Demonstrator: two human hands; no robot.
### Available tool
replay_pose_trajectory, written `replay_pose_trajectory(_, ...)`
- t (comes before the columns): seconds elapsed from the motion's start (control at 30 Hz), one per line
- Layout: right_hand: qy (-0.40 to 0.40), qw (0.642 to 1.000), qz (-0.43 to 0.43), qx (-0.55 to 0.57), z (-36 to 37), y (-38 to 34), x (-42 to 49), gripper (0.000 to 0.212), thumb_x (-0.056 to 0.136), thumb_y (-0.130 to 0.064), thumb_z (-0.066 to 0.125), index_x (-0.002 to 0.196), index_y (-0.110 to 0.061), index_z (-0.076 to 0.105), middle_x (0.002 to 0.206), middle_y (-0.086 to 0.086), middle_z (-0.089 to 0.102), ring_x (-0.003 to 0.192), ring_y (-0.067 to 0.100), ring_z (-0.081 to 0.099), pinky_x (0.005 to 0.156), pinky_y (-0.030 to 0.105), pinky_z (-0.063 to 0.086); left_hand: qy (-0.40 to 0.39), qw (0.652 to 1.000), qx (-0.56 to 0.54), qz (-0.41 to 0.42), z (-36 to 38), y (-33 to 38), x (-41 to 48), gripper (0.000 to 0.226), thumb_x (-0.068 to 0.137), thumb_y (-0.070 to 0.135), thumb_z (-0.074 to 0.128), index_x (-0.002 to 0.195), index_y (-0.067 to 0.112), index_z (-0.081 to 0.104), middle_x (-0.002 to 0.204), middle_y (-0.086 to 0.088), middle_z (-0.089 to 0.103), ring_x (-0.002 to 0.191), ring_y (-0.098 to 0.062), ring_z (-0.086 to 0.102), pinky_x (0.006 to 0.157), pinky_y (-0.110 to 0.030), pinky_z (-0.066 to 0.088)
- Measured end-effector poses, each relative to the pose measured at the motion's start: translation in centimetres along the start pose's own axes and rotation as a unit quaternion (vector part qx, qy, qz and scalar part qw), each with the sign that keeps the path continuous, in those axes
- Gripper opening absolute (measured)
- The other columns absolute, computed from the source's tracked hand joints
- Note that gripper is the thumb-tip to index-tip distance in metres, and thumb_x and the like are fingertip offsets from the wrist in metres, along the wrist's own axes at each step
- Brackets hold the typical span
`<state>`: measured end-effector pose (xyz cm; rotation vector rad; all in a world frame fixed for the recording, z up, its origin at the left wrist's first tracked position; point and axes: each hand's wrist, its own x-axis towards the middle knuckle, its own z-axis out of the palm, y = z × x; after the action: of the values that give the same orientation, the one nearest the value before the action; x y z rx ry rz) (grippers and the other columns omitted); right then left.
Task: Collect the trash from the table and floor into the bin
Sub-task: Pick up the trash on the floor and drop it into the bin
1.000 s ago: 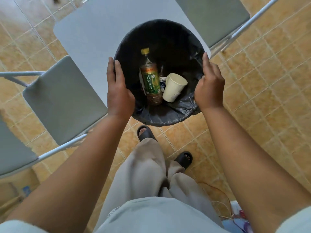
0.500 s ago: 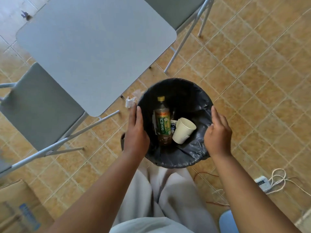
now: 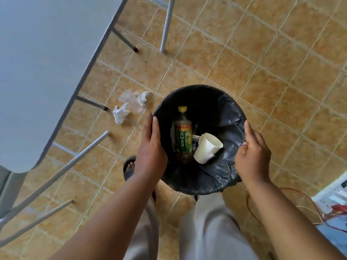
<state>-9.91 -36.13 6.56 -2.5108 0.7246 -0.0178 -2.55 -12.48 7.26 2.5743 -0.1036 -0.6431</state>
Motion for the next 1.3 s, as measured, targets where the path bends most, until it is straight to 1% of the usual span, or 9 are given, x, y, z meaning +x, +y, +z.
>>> replay_pose_trajectory(0.23, 0.016, 0.999, -0.036, -0.021, 8.0, 3.4, 7.3, 0.062, 0.082, 0.020, 0.046, 0.143, 0.007, 0.048, 0.115, 0.031, 0.063, 0.097, 0.045, 0.063, 0.086, 0.036, 0.043, 0.072, 0.995, -0.013, 0.061, 5.8, -3.4, 9.6, 0.082, 0.078, -0.022, 0.038, 0.155, -0.004, 0.017, 0.166, -0.018, 0.007, 0.153, -0.031, 0.012, 0.104, 0.006, -0.001)
replay_pose_trajectory(0.5, 0.035, 0.996, -0.083, -0.025, 11.4, 5.0, 16.5, 0.062, 0.085, 0.009, 0.047, 0.147, 0.000, 0.047, 0.109, 0.029, 0.064, 0.098, 0.042, 0.061, 0.081, 0.031, 0.041, 0.106, 0.986, 0.013, 0.125, 7.5, -4.8, 19.6, 0.080, 0.082, -0.012, 0.040, 0.157, 0.002, 0.016, 0.167, -0.012, 0.007, 0.151, -0.028, 0.015, 0.090, 0.015, -0.001)
replay_pose_trajectory(0.63, 0.038, 0.992, -0.118, -0.036, 11.9, 4.7, 20.5, 0.061, 0.086, 0.008, 0.047, 0.146, -0.001, 0.047, 0.119, 0.030, 0.064, 0.109, 0.043, 0.061, 0.094, 0.038, 0.047, 0.155, 0.978, 0.005, 0.140, 7.1, -4.5, 23.2, 0.077, 0.082, -0.010, 0.040, 0.156, 0.002, 0.024, 0.166, -0.013, 0.014, 0.151, -0.028, 0.019, 0.098, 0.010, -0.001)
replay_pose_trajectory(0.77, 0.036, 0.986, -0.151, -0.064, 12.4, 4.7, 23.4, 0.058, 0.091, 0.003, 0.050, 0.149, -0.001, 0.043, 0.120, 0.031, 0.061, 0.111, 0.044, 0.057, 0.090, 0.038, 0.044, 0.171, 0.970, 0.028, 0.170, 6.2, -4.9, 25.8, 0.075, 0.083, -0.006, 0.042, 0.156, 0.005, 0.026, 0.166, -0.010, 0.016, 0.151, -0.029, 0.020, 0.113, -0.015, 0.010)
replay_pose_trajectory(0.87, 0.012, 0.983, -0.160, -0.088, 12.5, 4.9, 24.2, 0.061, 0.097, -0.014, 0.058, 0.153, -0.004, 0.037, 0.125, 0.027, 0.057, 0.116, 0.041, 0.054, 0.092, 0.037, 0.043, 0.163, 0.969, 0.030, 0.185, 5.4, -4.7, 27.0, 0.073, 0.087, -0.002, 0.043, 0.157, 0.007, 0.024, 0.167, -0.006, 0.014, 0.151, -0.026, 0.020, 0.112, -0.015, 0.010)
replay_pose_trajectory(1.0, -0.028, 0.978, -0.162, -0.128, 12.2, 4.9, 24.2, 0.074, 0.097, -0.035, 0.060, 0.159, -0.010, 0.025, 0.139, 0.017, 0.050, 0.127, 0.037, 0.048, 0.097, 0.037, 0.042, 0.124, 0.968, 0.057, 0.211, 5.4, -5.6, 27.7, 0.074, 0.097, 0.036, 0.040, 0.160, 0.013, 0.007, 0.168, 0.001, -0.008, 0.154, -0.018, 0.006, 0.115, -0.023, 0.010)
replay_pose_trajectory(1.13, -0.044, 0.979, -0.159, -0.120, 12.3, 4.1, 23.9, 0.077, 0.099, -0.036, 0.057, 0.160, -0.008, 0.017, 0.167, 0.007, 0.016, 0.152, 0.024, 0.021, 0.115, 0.029, 0.024, 0.119, 0.969, 0.057, 0.210, 5.5, -6.1, 28.0, 0.078, 0.101, 0.049, 0.038, 0.160, 0.018, -0.001, 0.167, 0.008, -0.016, 0.154, -0.015, 0.000, 0.112, -0.026, 0.012)
replay_pose_trajectory(1.2, -0.050, 0.975, -0.176, -0.122, 12.7, 3.8, 23.7, 0.078, 0.100, -0.034, 0.056, 0.160, -0.006, 0.014, 0.170, 0.002, -0.001, 0.156, 0.017, 0.005, 0.119, 0.026, 0.014, 0.117, 0.970, 0.060, 0.205, 5.6, -6.1, 28.0, 0.079, 0.100, 0.051, 0.037, 0.160, 0.019, -0.003, 0.167, 0.007, -0.016, 0.154, -0.015, 0.000, 0.113, -0.028, 0.013)
replay_pose_trajectory(1.3, -0.059, 0.968, -0.202, -0.135, 13.2, 3.8, 24.0, 0.080, 0.101, -0.035, 0.054, 0.160, -0.006, 0.010, 0.169, 0.002, -0.008, 0.155, 0.016, -0.006, 0.123, 0.030, 0.007, 0.117, 0.970, 0.066, 0.203, 5.7, -6.3, 28.1, 0.082, 0.098, 0.059, 0.032, 0.160, 0.020, -0.004, 0.167, 0.007, -0.015, 0.154, -0.015, 0.001, 0.115, -0.030, 0.016)
